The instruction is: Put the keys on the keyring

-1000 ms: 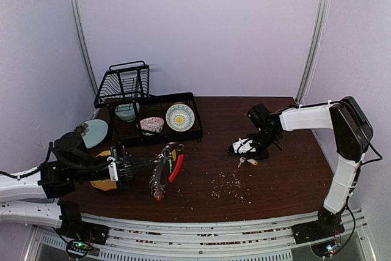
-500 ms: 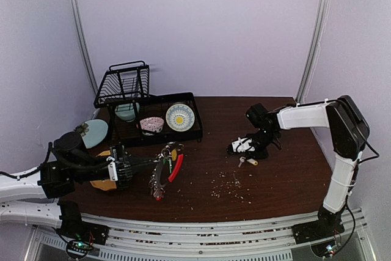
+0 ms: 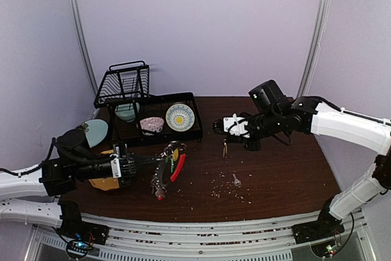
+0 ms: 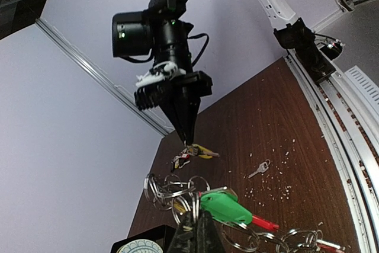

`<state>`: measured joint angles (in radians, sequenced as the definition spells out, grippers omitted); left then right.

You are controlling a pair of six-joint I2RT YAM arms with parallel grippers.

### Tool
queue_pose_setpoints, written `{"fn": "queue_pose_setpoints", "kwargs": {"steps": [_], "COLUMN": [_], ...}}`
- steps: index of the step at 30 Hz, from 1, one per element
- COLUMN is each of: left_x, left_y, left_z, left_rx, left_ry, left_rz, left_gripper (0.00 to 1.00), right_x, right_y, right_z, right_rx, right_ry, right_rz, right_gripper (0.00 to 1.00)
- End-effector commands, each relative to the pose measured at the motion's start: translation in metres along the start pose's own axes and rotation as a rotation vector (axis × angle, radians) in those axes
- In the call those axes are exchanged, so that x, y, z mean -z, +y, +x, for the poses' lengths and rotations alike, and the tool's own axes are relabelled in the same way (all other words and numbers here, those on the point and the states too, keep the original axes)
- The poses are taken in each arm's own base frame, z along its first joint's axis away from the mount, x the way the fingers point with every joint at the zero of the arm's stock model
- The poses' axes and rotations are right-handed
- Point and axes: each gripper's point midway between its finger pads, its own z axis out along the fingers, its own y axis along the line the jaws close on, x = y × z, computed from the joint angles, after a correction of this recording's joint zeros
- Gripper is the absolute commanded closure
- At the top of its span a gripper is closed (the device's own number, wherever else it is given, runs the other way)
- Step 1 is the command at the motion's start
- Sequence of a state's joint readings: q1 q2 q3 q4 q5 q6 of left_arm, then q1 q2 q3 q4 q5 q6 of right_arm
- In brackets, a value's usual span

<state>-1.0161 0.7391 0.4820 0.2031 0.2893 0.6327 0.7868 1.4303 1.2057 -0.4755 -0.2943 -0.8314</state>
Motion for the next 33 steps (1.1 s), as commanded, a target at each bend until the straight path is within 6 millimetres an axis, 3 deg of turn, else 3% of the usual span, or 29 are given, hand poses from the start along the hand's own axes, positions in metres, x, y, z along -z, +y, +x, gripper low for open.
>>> {"fn": "queue_pose_setpoints", "kwargs": {"steps": [1,6,9,12,16,21,24,28,33], "left_x": [-0.007,-0.009,-0.007,-0.007,-0.004,-0.011,-0.016,-0.017,-0.018], "left_y": [0.019,0.02,0.017,0.013,0.011,-0.009,-0.017,-0.027,-0.043], "left_z": [-0.02,-0.026,-0.031,-0.032,-0.035,-0.036,-0.026,-0.029,-0.056], "left_rx": [0.044,0.052,0.02,-0.022,-0.047,0.016,0.048,0.075,0.169], "left_ry": [-0.032,-0.045,-0.059,-0.055,-0.053,-0.02,0.045,0.04,-0.075], "left_rz": [-0.011,-0.013,-0.014,-0.004,0.011,0.182,0.246,0.32,0.453], "left_gripper": [1.0,1.0,1.0,1.0,1.0,1.0,1.0,1.0,1.0], "right_x": [0.03,0.066,0.072,0.06,0.05,0.064,0.087,0.114,0.099], "right_y": [0.038,0.063,0.076,0.091,0.107,0.109,0.099,0.073,0.058], "right_z": [-0.063,-0.145,-0.176,-0.193,-0.196,-0.189,-0.191,-0.187,-0.172], "right_rx": [-0.076,-0.215,-0.304,-0.297,-0.057,0.156,0.151,0.162,0.357], "right_ry": [-0.13,-0.444,-0.528,-0.478,-0.35,-0.361,-0.404,-0.453,-0.379], "right_rz": [-0.064,-0.175,-0.25,-0.261,-0.133,-0.051,0.0,0.173,0.241], "right_gripper": [1.0,1.0,1.0,1.0,1.0,1.0,1.0,1.0,1.0]}}
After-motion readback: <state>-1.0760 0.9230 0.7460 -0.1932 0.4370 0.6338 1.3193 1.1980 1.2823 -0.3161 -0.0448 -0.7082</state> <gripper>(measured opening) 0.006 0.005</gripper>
